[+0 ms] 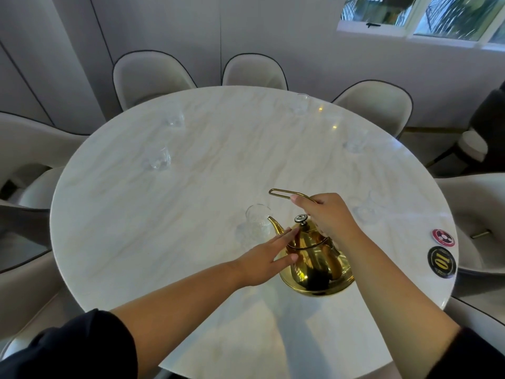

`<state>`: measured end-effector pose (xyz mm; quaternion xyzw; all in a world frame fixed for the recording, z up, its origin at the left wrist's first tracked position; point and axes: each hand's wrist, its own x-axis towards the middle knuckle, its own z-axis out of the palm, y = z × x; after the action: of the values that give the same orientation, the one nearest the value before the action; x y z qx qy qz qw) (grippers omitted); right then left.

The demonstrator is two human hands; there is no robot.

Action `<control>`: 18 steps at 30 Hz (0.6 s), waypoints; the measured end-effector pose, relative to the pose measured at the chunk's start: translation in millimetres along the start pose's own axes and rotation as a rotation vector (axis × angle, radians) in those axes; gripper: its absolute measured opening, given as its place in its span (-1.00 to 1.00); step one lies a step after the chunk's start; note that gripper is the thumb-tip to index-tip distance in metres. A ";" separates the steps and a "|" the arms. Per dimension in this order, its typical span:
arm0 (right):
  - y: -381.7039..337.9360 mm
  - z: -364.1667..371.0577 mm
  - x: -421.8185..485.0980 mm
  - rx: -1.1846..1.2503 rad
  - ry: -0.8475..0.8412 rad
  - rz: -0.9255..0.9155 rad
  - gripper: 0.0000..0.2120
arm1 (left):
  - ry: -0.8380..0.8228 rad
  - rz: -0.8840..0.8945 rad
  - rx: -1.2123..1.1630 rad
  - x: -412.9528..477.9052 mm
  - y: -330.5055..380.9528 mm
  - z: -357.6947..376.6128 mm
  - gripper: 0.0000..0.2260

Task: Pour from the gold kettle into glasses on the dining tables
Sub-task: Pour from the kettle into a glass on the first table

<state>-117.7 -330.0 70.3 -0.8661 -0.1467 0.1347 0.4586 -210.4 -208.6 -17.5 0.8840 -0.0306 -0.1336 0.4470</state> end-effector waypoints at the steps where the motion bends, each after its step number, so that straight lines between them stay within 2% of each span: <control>1: -0.3 -0.1 0.3 -0.005 -0.005 0.003 -0.57 | 0.000 -0.003 -0.001 0.4 0.0 0.3 -0.47; 18: -10.6 -2.3 4.1 -0.056 -0.025 0.017 -0.58 | 0.037 -0.019 -0.068 0.8 6.0 0.9 -0.49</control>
<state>-114.5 -324.4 80.0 -0.8780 -0.1486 0.1453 0.4312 -209.5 -213.1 -13.4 0.8709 -0.0094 -0.1225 0.4759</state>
